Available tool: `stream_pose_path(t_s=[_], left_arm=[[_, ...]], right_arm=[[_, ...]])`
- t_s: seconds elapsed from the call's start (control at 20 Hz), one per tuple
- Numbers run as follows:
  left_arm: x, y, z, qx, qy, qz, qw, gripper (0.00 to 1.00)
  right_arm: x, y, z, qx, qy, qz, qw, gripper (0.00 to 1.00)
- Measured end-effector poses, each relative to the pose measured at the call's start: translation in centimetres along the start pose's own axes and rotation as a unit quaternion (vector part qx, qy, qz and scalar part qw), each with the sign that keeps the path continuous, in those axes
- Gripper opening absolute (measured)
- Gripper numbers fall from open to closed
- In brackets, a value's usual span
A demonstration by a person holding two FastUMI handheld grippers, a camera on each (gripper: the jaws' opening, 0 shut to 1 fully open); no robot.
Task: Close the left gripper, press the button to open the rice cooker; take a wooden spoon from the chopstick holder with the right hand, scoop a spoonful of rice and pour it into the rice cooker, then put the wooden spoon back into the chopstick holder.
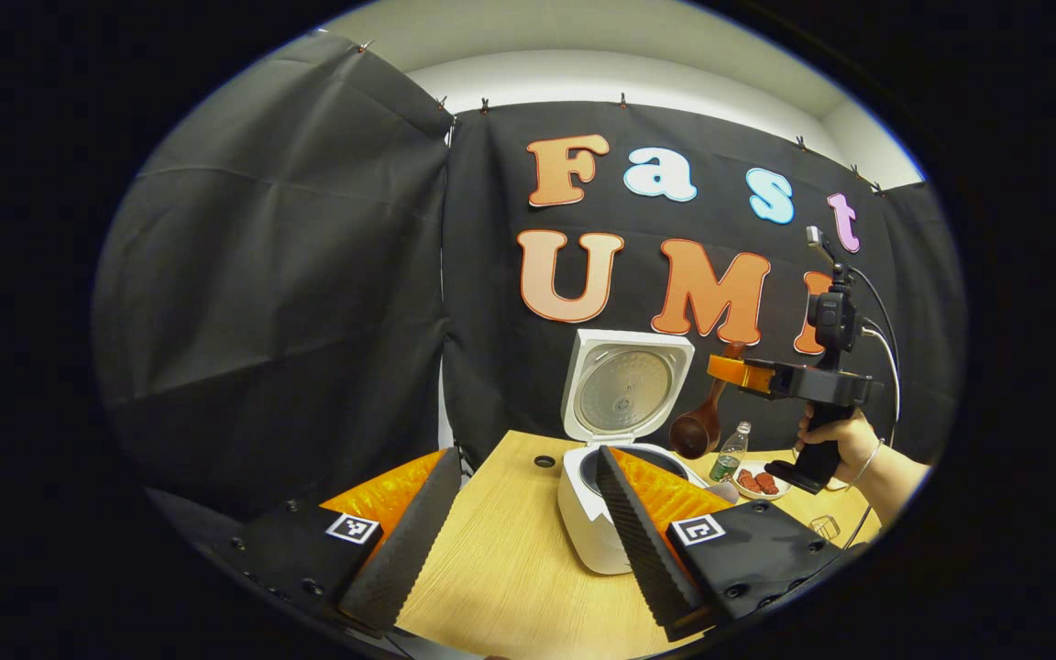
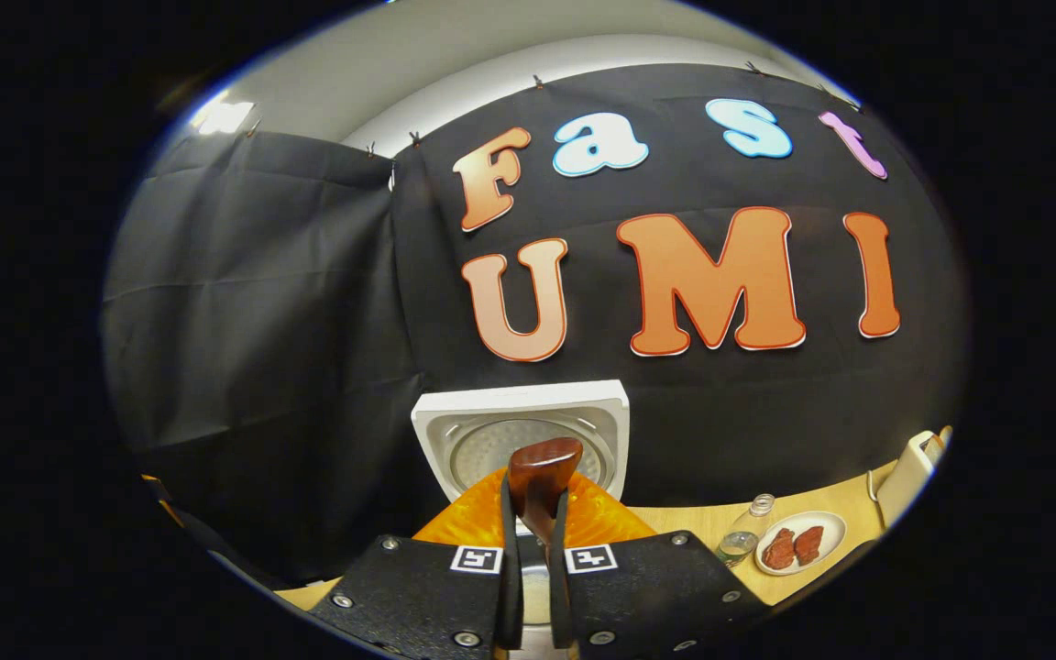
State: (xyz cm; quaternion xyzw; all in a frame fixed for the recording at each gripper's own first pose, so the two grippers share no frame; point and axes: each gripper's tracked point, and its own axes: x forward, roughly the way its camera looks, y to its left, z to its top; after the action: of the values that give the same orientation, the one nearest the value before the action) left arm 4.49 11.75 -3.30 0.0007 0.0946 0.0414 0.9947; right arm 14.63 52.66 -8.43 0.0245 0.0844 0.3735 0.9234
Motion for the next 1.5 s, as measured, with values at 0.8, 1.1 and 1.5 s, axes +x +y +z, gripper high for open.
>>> stream_pose_path(t_s=[0.8, 1.1, 1.5], left_arm=[[-1.9, -3.7, 1.4, -0.007, -0.021, -0.037, 0.999, 1.0], [-2.5, -6.0, 0.5, -0.008, -0.013, -0.054, 0.998, 1.0], [-3.5, -8.7, 0.5, 0.001, -0.019, -0.065, 0.998, 1.0]], right_arm=[[-15.2, -14.8, 3.0, 0.071, -0.044, -0.124, 0.989, 0.11], [-23.0, -22.6, -0.8, 0.103, -0.027, -0.204, 0.973, 0.11], [-28.8, -27.3, -7.5, 0.139, 0.007, -0.256, 0.957, 0.11]])
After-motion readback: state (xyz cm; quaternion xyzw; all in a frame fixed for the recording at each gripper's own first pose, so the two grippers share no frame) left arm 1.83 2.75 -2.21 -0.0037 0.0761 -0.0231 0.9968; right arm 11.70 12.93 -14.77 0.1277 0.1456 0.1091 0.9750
